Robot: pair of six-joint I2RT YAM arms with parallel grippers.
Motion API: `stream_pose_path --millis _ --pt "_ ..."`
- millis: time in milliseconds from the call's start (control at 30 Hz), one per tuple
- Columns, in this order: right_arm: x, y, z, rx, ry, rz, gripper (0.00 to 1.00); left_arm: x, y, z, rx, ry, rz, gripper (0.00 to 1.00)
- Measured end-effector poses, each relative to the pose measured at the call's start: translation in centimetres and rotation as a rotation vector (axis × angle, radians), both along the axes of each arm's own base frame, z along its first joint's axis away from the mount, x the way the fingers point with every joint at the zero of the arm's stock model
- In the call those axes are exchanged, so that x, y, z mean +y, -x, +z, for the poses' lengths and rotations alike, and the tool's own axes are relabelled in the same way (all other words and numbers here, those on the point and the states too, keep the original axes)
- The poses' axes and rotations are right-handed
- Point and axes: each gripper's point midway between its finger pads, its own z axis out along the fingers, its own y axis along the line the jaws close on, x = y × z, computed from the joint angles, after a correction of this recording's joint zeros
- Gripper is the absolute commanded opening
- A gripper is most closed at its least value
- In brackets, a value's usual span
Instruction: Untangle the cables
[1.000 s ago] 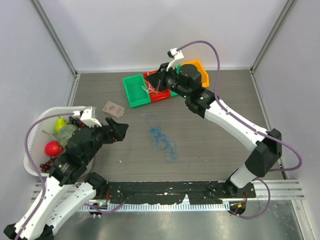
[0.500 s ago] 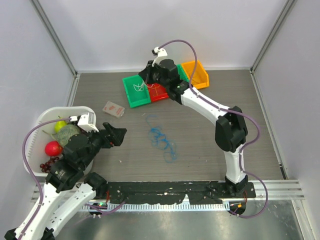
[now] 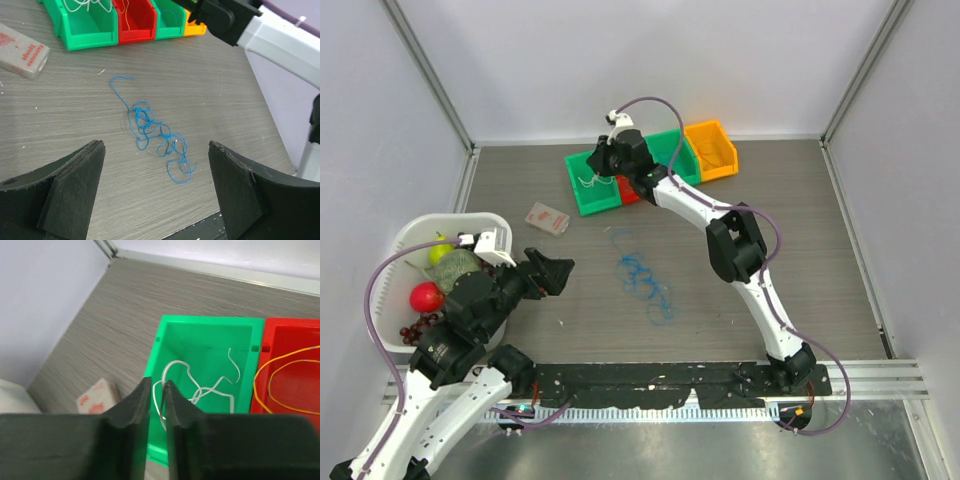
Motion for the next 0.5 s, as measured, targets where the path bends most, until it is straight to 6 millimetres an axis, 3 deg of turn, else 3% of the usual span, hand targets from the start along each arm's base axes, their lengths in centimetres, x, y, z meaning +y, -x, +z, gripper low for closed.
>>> stream_pose_path --millis 67,100,267,367,433,500 --pt "0.3 -0.3 -1.7 0.028 0.024 0.004 0.63 -0.1 0.1 -0.1 0.007 0.01 -0.005 0.88" --pt "0.3 -0.3 -2.6 0.043 0.049 0.007 0.65 -0.2 0.1 -0.1 0.011 0.016 -0.008 0.88" --pt "-0.7 0.5 -5.0 0.107 0.165 0.009 0.65 -0.9 0.5 -0.3 0.038 0.05 -0.035 0.88" --pt "-2.5 1.5 -5.7 0.152 0.248 -0.016 0.61 -1.6 0.6 -1.4 0.084 0.078 -0.05 0.86" --pt "-4.4 3.5 -6.0 0.203 0.307 -0.025 0.6 -2.2 0.4 -2.7 0.128 0.092 -0.055 0.81" --pt "-6.8 6.8 -5.8 0.246 0.337 -0.019 0.6 -2.9 0.1 -4.6 0.189 0.093 -0.065 0.77"
